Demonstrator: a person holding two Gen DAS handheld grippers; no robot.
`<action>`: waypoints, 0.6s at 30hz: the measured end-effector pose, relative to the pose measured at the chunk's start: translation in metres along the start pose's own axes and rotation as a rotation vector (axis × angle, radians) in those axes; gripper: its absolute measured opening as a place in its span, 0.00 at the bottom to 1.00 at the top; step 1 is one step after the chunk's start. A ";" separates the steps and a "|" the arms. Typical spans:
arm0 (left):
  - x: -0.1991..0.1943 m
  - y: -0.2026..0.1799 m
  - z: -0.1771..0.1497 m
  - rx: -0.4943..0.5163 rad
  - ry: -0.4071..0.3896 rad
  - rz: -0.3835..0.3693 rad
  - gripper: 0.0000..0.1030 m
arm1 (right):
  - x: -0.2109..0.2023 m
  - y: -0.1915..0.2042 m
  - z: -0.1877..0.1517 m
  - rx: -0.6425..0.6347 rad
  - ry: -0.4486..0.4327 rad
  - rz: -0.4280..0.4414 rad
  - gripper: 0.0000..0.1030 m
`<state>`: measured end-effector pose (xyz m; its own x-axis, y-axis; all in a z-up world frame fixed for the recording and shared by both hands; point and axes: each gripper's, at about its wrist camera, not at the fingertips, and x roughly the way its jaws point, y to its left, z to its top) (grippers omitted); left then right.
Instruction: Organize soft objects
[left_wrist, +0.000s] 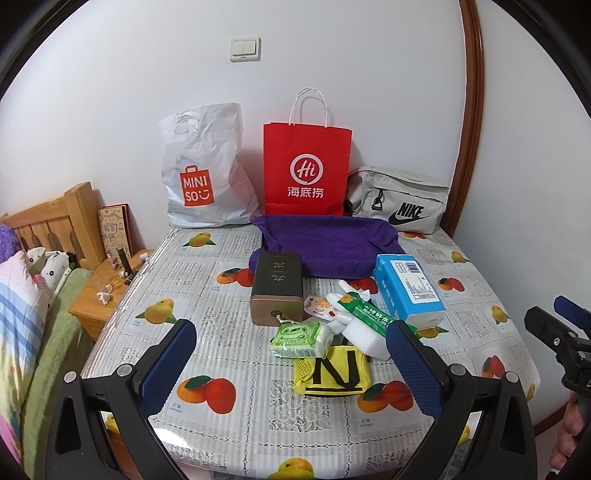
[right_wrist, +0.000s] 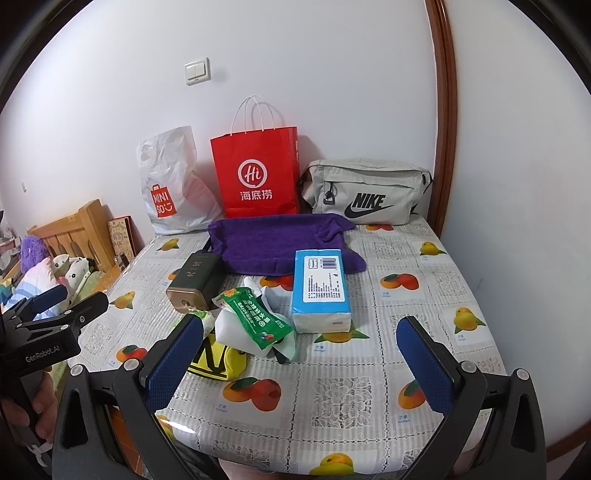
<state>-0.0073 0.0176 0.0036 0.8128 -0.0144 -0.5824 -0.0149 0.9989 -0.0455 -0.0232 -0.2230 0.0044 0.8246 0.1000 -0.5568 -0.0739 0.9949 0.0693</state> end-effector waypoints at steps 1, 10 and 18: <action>0.000 0.000 0.000 0.002 0.001 -0.003 1.00 | 0.000 0.000 0.000 0.000 -0.001 0.001 1.00; 0.019 -0.002 -0.004 0.010 0.037 -0.001 1.00 | 0.016 -0.005 -0.004 0.009 0.018 0.028 1.00; 0.051 0.005 -0.016 0.002 0.085 0.006 1.00 | 0.042 -0.009 -0.012 0.024 0.056 0.064 1.00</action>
<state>0.0245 0.0212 -0.0389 0.7605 -0.0117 -0.6492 -0.0188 0.9990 -0.0400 0.0053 -0.2279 -0.0297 0.7858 0.1653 -0.5960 -0.1117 0.9857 0.1261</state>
